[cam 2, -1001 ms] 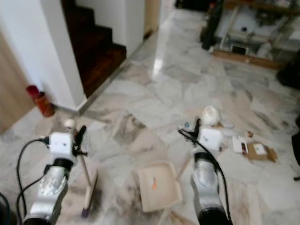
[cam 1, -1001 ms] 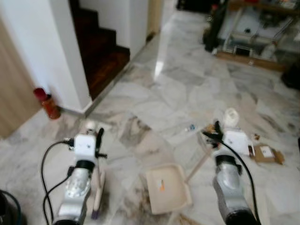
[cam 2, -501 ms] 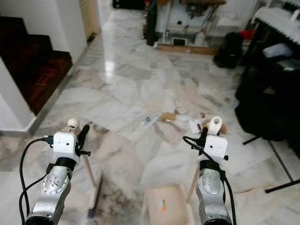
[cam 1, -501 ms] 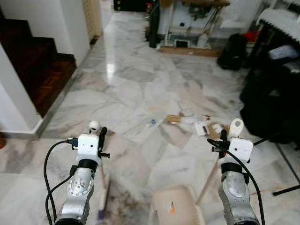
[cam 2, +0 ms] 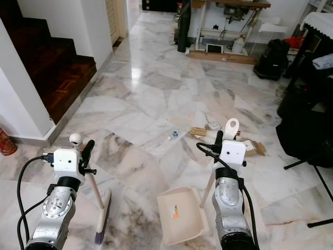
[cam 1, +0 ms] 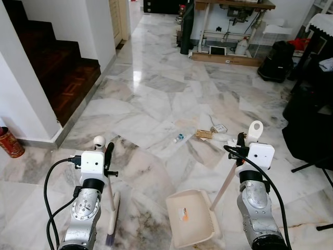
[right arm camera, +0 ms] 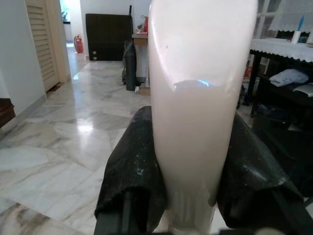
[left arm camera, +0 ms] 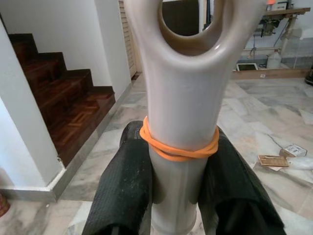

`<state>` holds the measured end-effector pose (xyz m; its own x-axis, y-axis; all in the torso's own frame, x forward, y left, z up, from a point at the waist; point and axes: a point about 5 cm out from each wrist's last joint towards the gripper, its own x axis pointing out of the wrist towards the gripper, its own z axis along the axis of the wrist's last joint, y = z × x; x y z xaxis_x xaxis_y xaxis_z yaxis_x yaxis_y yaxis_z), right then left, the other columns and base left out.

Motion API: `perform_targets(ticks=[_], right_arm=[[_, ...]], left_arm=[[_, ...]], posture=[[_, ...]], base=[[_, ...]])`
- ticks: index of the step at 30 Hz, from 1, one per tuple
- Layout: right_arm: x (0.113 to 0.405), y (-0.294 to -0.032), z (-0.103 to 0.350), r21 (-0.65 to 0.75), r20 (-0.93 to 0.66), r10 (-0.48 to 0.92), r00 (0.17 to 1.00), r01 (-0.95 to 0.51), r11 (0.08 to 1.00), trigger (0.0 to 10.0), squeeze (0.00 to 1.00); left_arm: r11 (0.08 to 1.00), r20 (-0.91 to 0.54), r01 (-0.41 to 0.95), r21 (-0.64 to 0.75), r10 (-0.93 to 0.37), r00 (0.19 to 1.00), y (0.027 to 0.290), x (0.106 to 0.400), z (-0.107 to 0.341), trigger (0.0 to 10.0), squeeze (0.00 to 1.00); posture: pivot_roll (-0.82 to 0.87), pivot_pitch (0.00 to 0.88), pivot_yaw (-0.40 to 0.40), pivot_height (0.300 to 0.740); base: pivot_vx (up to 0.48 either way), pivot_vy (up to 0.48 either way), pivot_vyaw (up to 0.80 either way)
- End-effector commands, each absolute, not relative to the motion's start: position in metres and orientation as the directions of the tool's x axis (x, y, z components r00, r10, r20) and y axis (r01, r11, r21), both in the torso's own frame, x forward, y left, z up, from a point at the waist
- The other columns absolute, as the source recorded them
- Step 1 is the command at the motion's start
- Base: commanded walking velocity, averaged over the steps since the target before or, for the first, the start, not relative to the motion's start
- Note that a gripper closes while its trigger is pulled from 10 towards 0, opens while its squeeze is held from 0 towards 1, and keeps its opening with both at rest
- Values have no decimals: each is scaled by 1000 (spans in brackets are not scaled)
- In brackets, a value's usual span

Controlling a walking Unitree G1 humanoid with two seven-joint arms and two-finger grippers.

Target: Sweep floor

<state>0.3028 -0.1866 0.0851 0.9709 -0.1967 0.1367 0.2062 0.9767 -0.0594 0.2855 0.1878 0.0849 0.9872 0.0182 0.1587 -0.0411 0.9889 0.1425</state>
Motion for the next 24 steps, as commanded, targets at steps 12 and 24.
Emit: perform_targets(ticks=[12, 24], right_arm=[[309, -182, 95, -92, 176, -152, 973, 170, 981, 10000, 0], [310, -183, 98, -80, 188, -145, 971, 162, 984, 10000, 0]], left_arm=[[985, 195, -83, 154, 52, 979, 193, 288, 95, 10000, 0], [984, 196, -89, 152, 58, 979, 192, 289, 94, 10000, 0]], posture=[[118, 0, -48, 740], [107, 0, -49, 740]], base=[[298, 0, 476], [392, 0, 170]])
